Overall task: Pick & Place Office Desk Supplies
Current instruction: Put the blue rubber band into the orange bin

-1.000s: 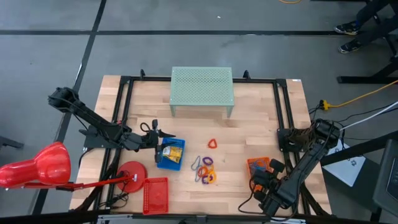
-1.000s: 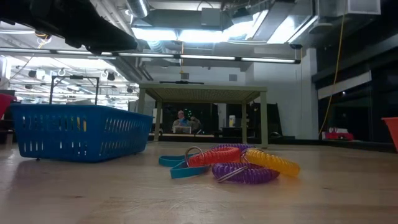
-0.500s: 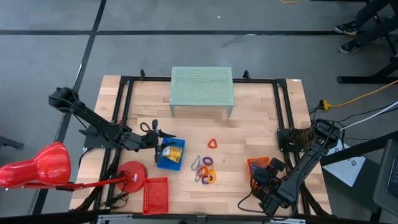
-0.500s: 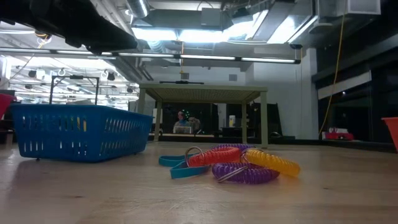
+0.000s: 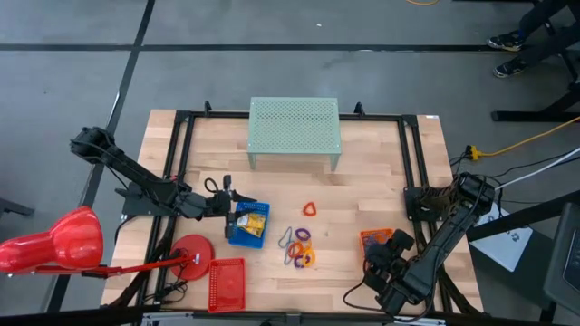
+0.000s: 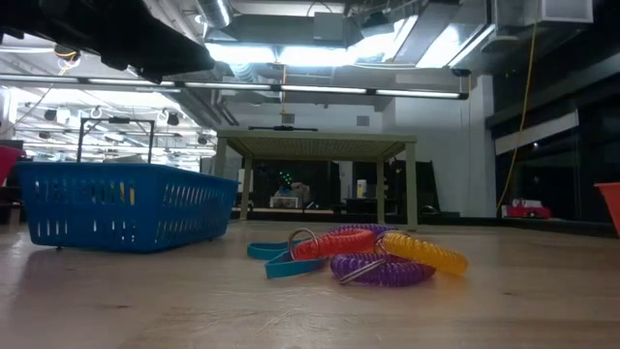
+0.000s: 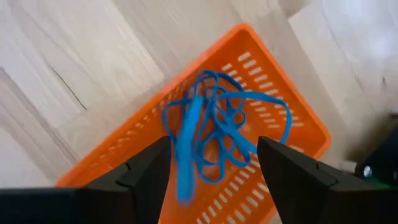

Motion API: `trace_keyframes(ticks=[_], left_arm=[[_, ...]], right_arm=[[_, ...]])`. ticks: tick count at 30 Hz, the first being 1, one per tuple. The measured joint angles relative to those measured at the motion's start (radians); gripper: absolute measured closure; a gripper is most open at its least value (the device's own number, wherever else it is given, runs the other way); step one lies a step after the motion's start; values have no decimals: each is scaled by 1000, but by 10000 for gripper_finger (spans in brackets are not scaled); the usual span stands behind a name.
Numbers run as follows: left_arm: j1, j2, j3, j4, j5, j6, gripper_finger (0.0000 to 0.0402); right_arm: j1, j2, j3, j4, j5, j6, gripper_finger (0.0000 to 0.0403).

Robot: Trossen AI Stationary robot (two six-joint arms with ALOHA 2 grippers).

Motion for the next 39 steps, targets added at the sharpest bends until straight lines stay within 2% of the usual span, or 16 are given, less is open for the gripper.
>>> trace_keyframes(ticks=[3,7,9,13,17,21,27,31,33,37,39], left_arm=[[0,0,0,0,2,0,283],[0,0,0,0,4,-2,283],[0,0,0,0,10,-3,283],[12,0,0,5,35,-16,283],[54,7,9,-2,242,-47,283],[98,54,77,-53,316,-44,283],[173,219,261,-217,434,-29,283],[190,357,400,-330,445,5,283],[189,426,462,-362,448,35,283],[192,539,562,-458,546,49,283],[191,590,590,-513,553,57,283]], right_arm=[[0,0,0,-2,-36,10,160],[-12,1,0,-82,-163,48,160],[-16,1,0,-113,-173,53,160],[-12,1,0,-111,-64,32,160],[-13,0,0,-111,74,73,160],[-13,0,0,-110,228,145,160],[-24,0,0,-100,418,225,160],[-31,-1,0,-68,520,240,160],[-32,-1,0,-47,542,223,160],[-32,-1,0,-42,554,217,160],[-32,-1,0,-37,575,218,160]])
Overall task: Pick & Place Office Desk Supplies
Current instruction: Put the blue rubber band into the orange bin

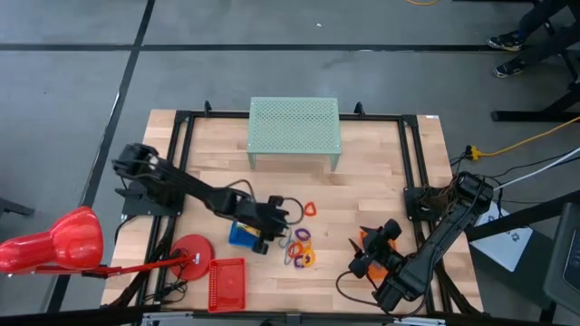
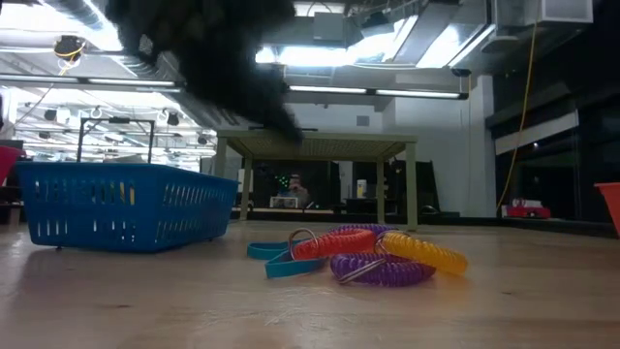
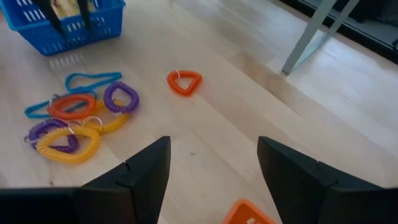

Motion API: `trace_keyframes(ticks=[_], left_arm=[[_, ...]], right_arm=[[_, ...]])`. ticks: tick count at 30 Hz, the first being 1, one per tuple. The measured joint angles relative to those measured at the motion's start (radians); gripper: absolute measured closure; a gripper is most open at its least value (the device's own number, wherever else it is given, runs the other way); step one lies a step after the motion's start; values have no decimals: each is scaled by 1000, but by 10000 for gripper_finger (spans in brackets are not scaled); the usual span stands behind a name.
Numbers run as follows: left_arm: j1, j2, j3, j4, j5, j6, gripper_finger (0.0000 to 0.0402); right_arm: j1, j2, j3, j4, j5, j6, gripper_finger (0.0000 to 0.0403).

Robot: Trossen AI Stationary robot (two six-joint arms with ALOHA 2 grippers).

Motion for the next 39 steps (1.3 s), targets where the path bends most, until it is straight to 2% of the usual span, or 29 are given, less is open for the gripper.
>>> trace_keyframes(ticks=[5,10,19,29,39], left_arm=[[-22,116,24,-39,-63,61,283],[-14,174,56,-35,-60,47,283],[37,178,100,-66,-53,-46,283],[51,178,106,-94,-10,100,283],[78,190,104,-97,29,142,283]], right_arm=[[0,0,0,11,11,-23,160],[0,0,0,15,15,-23,160],[-1,0,0,19,14,-26,160],[-1,0,0,23,14,-27,160],[-1,0,0,26,14,-30,160]])
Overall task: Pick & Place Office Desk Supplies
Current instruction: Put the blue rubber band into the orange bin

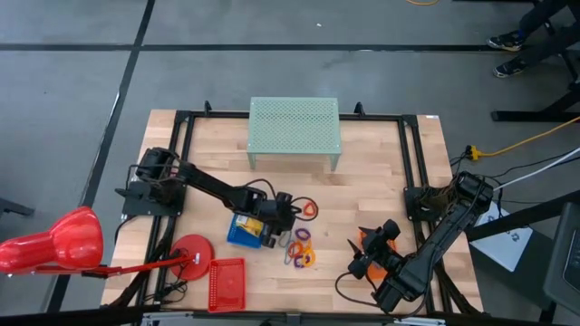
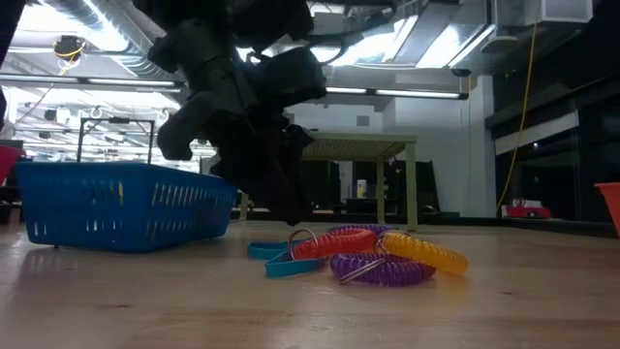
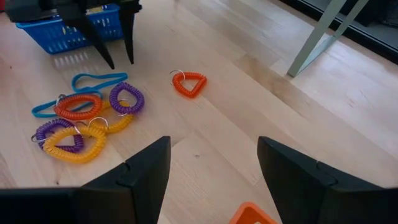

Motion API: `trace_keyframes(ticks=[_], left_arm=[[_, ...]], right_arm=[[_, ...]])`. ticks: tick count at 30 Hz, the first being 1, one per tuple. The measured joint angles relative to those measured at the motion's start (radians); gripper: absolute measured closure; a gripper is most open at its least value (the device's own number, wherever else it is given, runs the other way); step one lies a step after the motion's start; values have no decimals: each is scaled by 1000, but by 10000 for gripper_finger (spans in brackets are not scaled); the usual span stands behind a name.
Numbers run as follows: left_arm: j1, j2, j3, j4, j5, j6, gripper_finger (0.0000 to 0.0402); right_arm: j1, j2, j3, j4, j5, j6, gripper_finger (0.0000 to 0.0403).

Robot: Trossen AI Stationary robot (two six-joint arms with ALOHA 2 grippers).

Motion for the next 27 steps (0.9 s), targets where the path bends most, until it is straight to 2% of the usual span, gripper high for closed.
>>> trace_keyframes(ticks=[8,18,27], left_arm=[[12,49,66,-63,43,67,283],[16,211,270,-252,65,159,283],[15,199,302,-351,51,212,297]], right_arm=[[0,0,0,13,0,-13,160],[0,0,0,31,-4,-30,160],[0,0,0,46,-26,-50,160]])
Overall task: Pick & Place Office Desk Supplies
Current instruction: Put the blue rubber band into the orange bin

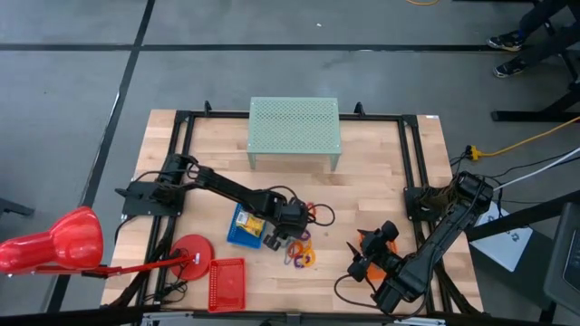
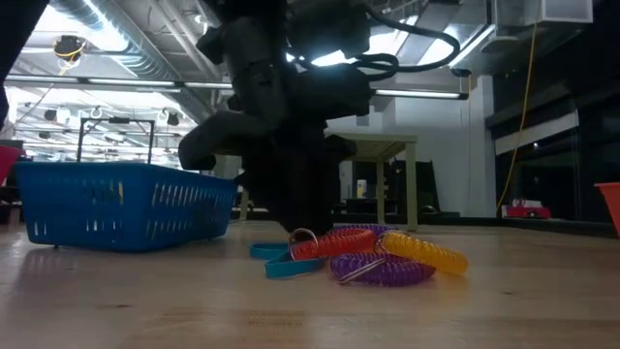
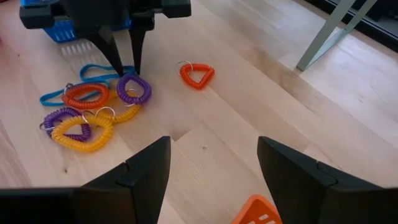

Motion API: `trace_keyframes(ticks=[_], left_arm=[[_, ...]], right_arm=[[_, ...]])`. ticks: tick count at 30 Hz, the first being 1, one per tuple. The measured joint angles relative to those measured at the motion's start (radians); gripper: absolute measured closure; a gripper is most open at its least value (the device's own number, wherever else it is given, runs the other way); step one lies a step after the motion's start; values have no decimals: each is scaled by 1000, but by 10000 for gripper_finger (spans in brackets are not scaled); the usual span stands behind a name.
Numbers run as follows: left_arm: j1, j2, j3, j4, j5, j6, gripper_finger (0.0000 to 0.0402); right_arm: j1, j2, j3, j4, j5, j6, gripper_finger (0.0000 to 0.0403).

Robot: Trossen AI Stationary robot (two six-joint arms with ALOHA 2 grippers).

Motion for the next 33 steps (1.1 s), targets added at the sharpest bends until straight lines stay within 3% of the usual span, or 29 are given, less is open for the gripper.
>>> trace_keyframes(ticks=[8,15,24,29,33], left_arm=[[11,-89,-4,-51,-15,18,286],[9,-54,-6,-74,2,19,274],[2,-27,-4,-57,93,18,274],[13,-26,-4,-39,238,-63,274],[39,-45,-2,-37,166,-86,274]], right_arm=[[0,0,0,1,0,0,160],[0,0,0,3,0,0,160],[0,0,0,7,0,0,160],[0,0,0,7,1,-2,160],[0,0,0,7,4,-1,160]])
